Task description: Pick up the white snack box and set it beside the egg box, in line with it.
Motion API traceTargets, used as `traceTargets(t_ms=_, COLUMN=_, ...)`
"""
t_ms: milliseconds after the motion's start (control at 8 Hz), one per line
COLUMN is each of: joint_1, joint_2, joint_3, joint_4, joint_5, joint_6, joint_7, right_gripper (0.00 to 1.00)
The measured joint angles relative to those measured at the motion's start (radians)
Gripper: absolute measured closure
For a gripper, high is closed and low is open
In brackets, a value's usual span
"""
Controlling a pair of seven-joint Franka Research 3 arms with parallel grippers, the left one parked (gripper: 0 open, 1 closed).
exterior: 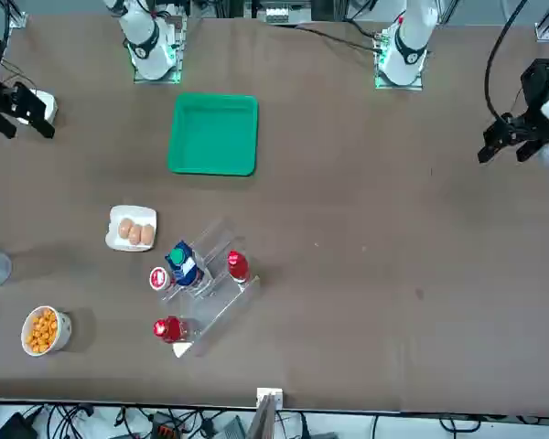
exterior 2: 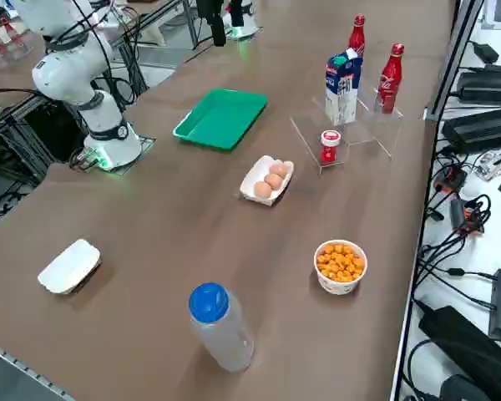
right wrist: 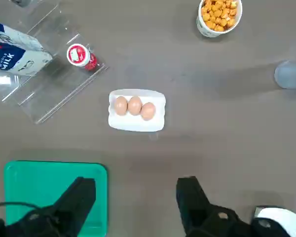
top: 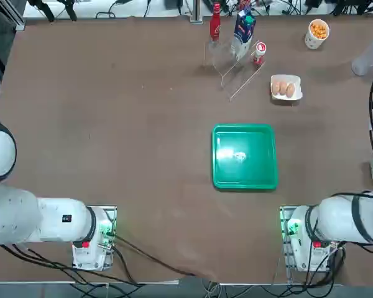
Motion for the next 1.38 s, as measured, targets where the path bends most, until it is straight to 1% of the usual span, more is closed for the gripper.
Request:
traceTargets(t_ms=500, joint_1=0.000, joint_2=-0.001, joint_3=0.001, joint_4=0.000, joint_5=0.000, joint_6=-0.001, joint_7=0.000, right_gripper=0.00)
traceTargets(t_ms=625, joint_1=-0.001, joint_2=-0.001, joint_3=0.002, joint_4=0.001, joint_5=0.000, joint_6=-0.019, joint_7=0.000, right_gripper=0.00)
traceTargets(t_ms=875, joint_1=-0.002, joint_2=-0.001, joint_3=0.002, joint_4=0.002, joint_5=0.000, joint_6=-0.111, joint_7=0.000, right_gripper=0.00)
traceTargets(t_ms=1125, joint_1=-0.009, joint_2=-0.001, joint_3=0.002, joint_4=0.002, joint_5=0.000, joint_6=-0.153, joint_7=0.000, right_gripper=0.00)
traceTargets(t_ms=1375, joint_1=-0.033, joint_2=0.000, joint_3=0.003, joint_4=0.001, joint_5=-0.008, joint_6=-0.197, joint_7=0.004, right_gripper=0.00)
